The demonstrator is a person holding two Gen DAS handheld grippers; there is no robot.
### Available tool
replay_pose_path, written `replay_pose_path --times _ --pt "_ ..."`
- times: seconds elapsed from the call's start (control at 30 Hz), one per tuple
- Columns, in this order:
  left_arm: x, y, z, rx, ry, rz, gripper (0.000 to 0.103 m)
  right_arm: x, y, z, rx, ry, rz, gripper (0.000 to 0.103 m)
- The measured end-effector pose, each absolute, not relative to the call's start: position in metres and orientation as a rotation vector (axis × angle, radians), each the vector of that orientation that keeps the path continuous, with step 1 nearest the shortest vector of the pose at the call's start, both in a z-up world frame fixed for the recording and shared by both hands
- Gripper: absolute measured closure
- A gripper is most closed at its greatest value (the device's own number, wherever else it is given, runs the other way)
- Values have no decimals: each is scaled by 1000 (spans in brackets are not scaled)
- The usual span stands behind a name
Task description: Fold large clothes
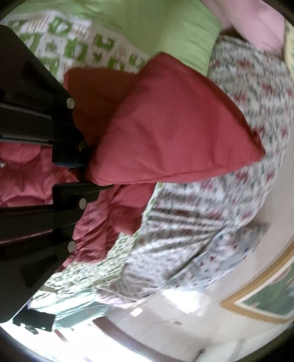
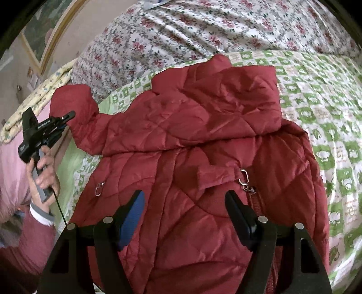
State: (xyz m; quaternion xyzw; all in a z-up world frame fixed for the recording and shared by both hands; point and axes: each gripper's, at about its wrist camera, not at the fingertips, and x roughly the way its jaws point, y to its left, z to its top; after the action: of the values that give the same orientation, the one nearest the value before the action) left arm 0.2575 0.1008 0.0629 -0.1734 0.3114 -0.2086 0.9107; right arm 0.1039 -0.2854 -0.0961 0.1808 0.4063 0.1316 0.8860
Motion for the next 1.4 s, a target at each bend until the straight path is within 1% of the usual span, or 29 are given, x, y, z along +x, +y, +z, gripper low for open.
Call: replay_pose_path --times 0.37,0.53,0.83,1.0,1.13,1.37,1.4 --pt "248 -1 48 -215 708 -554 96 112 -305 -91 444 822 286 28" --pt "247 -31 37 -178 733 -591 96 119 -322 -89 481 810 279 28" --pt "257 -90 10 -139 791 -621 96 128 -353 -94 585 787 257 27" --pt "261 -128 -21 -64 856 -596 96 138 -370 -96 656 775 259 27" --pt "254 -141 -36 -16 870 -581 96 155 -378 -97 706 777 272 27" --pt "252 -140 -35 -25 873 -584 96 214 -375 -108 829 796 355 27" --pt "252 -140 -35 -25 877 -584 96 221 -373 -110 842 801 365 30"
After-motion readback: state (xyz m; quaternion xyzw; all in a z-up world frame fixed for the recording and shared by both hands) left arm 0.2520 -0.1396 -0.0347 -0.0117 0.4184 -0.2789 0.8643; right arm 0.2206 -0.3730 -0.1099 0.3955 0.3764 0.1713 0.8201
